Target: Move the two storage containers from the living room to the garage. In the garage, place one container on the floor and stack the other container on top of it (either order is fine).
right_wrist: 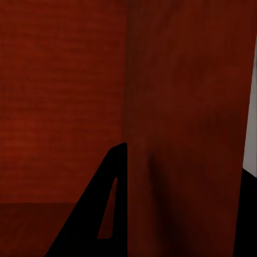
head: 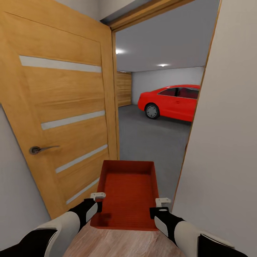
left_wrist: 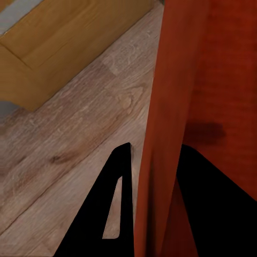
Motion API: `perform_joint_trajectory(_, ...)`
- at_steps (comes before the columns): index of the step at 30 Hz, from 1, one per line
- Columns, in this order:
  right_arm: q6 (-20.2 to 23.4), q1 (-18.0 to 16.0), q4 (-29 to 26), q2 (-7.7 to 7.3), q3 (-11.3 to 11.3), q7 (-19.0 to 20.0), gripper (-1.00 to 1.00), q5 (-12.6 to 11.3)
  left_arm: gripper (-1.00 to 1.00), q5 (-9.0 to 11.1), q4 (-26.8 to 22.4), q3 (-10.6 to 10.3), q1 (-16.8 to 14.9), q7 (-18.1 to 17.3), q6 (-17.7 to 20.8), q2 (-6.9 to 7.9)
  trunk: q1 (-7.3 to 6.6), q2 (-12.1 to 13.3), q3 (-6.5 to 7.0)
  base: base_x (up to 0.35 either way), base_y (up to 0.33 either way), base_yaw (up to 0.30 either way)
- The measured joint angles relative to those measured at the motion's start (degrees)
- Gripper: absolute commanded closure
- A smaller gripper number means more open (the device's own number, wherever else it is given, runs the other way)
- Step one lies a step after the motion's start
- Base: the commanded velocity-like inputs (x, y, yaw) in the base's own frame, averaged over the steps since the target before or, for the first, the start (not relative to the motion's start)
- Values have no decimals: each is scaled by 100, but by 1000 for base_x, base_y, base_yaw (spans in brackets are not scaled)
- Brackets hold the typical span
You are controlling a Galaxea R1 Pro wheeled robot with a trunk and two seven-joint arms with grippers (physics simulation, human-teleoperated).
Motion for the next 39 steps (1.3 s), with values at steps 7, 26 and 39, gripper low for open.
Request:
perform_joint_trajectory(7,4,0,-9,-5,0,-5,100,1,100,0,3,2,-1,-1,-1,-1,0,0,0,204,236,-92)
perform_joint_trajectory(26,-4,0,19,3,-5,18,100,2,100,-30,1,21,0,0,3,-5,1,0,0,143,121,-211)
perform_joint_trajectory(39,2,0,-4,-2,1,-3,100,0,100,-4,1,2,0,-3,0,0,2,0,0,19,13,-37)
